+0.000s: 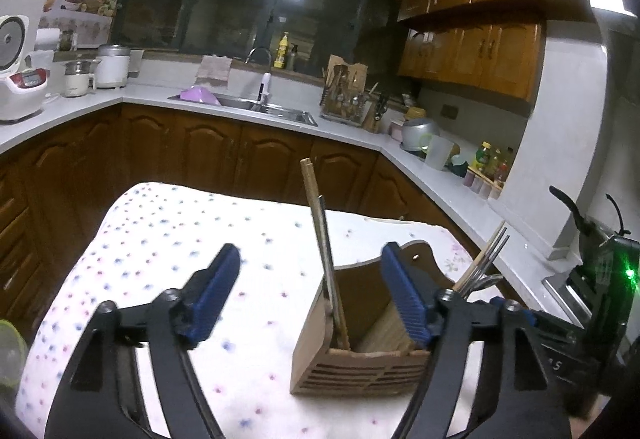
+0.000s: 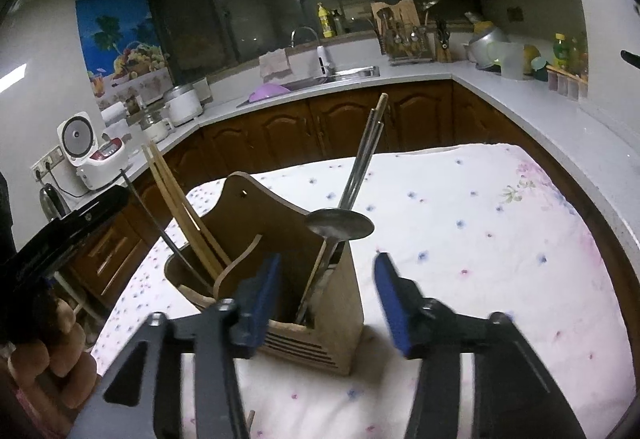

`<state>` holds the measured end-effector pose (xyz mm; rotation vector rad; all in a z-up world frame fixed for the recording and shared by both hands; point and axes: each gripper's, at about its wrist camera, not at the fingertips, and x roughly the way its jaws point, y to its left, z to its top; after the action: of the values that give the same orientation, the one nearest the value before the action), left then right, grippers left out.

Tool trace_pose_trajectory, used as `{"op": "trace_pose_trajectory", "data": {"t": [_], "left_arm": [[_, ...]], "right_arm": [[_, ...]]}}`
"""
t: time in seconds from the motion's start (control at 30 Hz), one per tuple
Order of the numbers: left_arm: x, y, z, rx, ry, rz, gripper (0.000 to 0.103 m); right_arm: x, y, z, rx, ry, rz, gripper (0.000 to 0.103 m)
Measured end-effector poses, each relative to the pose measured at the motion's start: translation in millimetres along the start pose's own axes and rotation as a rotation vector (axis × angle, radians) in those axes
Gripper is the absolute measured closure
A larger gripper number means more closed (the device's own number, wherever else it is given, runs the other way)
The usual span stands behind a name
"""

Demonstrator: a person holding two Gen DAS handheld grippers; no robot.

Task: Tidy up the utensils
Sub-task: 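Withdraw both open tools away from the holder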

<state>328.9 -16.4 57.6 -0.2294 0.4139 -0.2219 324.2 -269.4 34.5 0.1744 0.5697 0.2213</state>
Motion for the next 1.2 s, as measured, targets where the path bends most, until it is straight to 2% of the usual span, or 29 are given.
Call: {"op": "trace_pose_trajectory", "data": {"t": [0.13,0.2,0.27,0.47,0.83,1.0,1.2], "left_arm": [[-6,5,-3,-0.007,0.005,0.008,0.022],[-12,6,-4,-0.009,0.000,0.011,0.018],[-18,8,-5,-0.009,-0.007,0.017,0.013],[-41,7,-10,0.007,-0.036,0.026,0.008],[-90,7,-21,0.034,-0.053,0.035,0.005],[-115,2,-29,0.054,-0.068,0.040,0.000],[-139,-8,-43,0.095,-0.061,0.046,0.000]], "right_arm": [[-4,1,-1,-0.005,-0.008,-0.001,0.038],[-7,3,-2,-0.011,-0.016,-0.004,0.028],[-12,5,-3,-0.018,-0.026,-0.002,0.024],[-29,9,-8,-0.032,-0.057,0.004,0.016],[-73,17,-25,-0.031,-0.115,0.026,0.014],[-94,20,-35,-0.026,-0.136,0.033,0.012],[-122,26,-46,-0.033,-0.170,0.040,0.008]]}}
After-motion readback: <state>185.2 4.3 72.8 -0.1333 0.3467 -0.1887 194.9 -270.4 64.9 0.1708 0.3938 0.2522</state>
